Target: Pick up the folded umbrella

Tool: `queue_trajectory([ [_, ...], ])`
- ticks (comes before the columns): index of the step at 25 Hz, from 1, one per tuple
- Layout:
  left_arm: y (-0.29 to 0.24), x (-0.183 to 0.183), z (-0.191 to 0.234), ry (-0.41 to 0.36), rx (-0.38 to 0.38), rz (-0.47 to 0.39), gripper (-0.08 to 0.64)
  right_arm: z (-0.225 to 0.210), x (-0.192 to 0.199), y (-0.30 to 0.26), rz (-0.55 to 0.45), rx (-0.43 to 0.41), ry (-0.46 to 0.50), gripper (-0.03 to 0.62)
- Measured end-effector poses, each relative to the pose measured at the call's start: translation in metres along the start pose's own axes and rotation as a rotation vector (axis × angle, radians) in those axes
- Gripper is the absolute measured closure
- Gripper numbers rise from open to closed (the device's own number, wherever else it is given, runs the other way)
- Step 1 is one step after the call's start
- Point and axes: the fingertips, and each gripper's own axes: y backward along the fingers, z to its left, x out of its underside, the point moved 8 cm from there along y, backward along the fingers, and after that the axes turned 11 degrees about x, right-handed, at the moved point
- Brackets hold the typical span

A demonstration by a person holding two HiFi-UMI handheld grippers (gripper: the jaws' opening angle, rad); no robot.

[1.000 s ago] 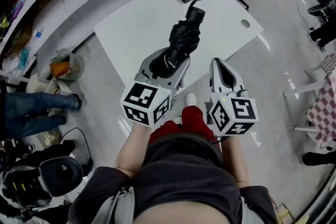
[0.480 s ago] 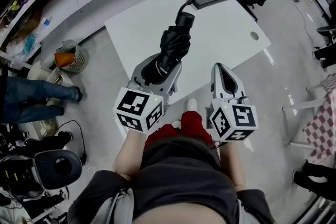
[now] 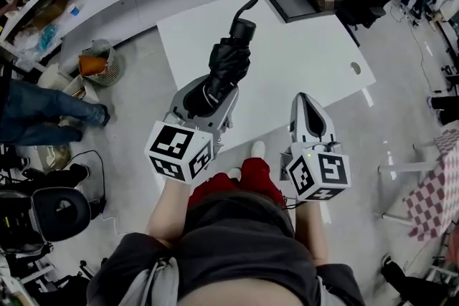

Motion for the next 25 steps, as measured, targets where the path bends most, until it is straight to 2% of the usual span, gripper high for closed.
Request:
queue_trajectory([
  [10,0.023,0.001,0.004,-0.009,-0.061,-0.012,0.347,0.021,0.001,-0.002,-0.004,-0.077,0.012,0.575],
  [25,0.040,0.001,0.020,0.001,-0.126,0.002,0.346,0.041,0.001,-0.012,0.011,-0.140,0.020,0.574],
])
